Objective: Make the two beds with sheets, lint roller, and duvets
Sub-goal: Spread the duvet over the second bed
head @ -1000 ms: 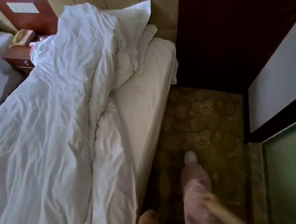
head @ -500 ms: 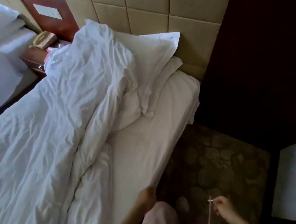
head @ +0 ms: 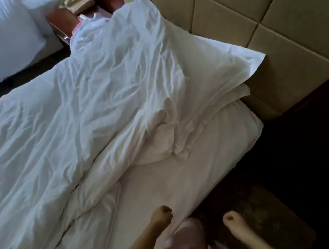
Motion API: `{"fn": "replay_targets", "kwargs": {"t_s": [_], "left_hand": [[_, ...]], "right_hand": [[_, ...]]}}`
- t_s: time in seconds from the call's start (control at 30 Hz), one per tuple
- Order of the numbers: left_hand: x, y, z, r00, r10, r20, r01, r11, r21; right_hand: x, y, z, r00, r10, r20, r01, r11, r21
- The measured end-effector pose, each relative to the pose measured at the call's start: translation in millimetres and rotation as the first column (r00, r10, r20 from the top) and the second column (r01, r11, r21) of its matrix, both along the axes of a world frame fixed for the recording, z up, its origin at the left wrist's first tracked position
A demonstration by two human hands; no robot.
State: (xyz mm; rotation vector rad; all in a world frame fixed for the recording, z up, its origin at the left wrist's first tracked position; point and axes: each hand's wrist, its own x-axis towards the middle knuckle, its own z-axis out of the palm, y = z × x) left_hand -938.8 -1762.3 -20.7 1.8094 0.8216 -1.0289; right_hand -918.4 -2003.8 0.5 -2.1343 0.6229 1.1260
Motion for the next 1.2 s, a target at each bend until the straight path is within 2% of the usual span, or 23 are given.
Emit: {"fn": "replay_targets", "kwargs": {"t_s": [0.1,0.2,0.23,0.3,0.37,0.43,0.47,0.5,0.57,0.7,0.77,0.83,0.9,0.97,1.0,1.13,1.2], "left_hand": [[62.5,28.0,8.0,0.993,0.113,0.044,-0.116,0.991,0.064],[101.6,48.3,21.6,0.924,0.370,0.099,-0.367,0.929,-0.046],[109.3,55.0,29.5,0.886,0.453,0.103,-0.447,0.891,-0.077],[114.2,67.1,30.6,0.821,0.557,0.128,-0.551,0.831,-0.082],[106.5,76.5,27.3,0.753,0.643,0.139,-0.641,0.765,-0.062],[88.0,79.1,19.7,0.687,0.720,0.097,-0.722,0.692,-0.014],[76.0,75.9,17.4,0.657,0.751,0.064,-0.754,0.657,0.021],[63.5,69.4,16.7,0.631,0.775,0.030,-0.775,0.629,0.065],[41.3,50.4,14.5,0.586,0.810,-0.028,-0.800,0.584,0.135],[30.6,10.4,12.2,0.568,0.813,-0.131,-0.802,0.582,0.134],[42.7,-9.8,16.8,0.513,0.849,-0.131,-0.846,0.525,0.095],[65.5,-28.9,31.7,0.378,0.917,-0.128,-0.926,0.377,-0.027],[93.9,-41.4,48.4,0.183,0.964,-0.190,-0.963,0.137,-0.231],[122.0,-49.5,61.4,-0.015,0.965,-0.263,-0.914,-0.120,-0.387],[134.6,-54.8,68.8,-0.086,0.954,-0.286,-0.879,-0.208,-0.428],[176.4,-86.6,101.0,-0.247,0.904,-0.350,-0.706,-0.415,-0.574],[188.2,-96.3,114.0,-0.367,0.861,-0.353,-0.575,-0.508,-0.641]], "right_hand": [[102.4,38.8,12.6,0.989,0.101,0.105,-0.107,0.993,0.050],[184.0,92.1,15.4,0.973,0.173,0.152,-0.191,0.976,0.108],[206.8,113.5,21.9,0.974,0.151,0.167,-0.178,0.971,0.159],[251.9,148.8,15.2,0.979,0.005,0.205,-0.060,0.963,0.263],[286.7,184.0,7.9,0.979,-0.081,0.188,0.030,0.965,0.260],[303.4,208.0,9.1,0.982,-0.071,0.174,0.054,0.993,0.100],[304.8,214.4,11.9,0.967,-0.100,0.234,0.089,0.994,0.058],[303.5,218.2,16.7,0.936,-0.121,0.329,0.102,0.992,0.075],[298.2,224.1,27.6,0.897,-0.068,0.437,-0.016,0.982,0.187],[284.8,220.9,55.3,0.939,0.167,0.302,-0.278,0.885,0.374],[280.2,199.8,64.9,0.955,0.193,0.223,-0.276,0.855,0.440],[282.2,164.0,83.1,0.985,0.123,0.123,-0.169,0.840,0.516],[293.7,120.4,110.3,0.986,0.154,0.056,-0.158,0.801,0.578],[310.9,75.5,140.0,0.979,0.204,0.010,-0.167,0.772,0.614],[319.8,54.4,153.6,0.976,0.216,-0.015,-0.159,0.761,0.628],[354.4,-7.9,199.5,0.949,0.315,-0.022,-0.210,0.684,0.699],[371.7,-25.2,215.5,0.950,0.310,0.025,-0.228,0.639,0.734]]}}
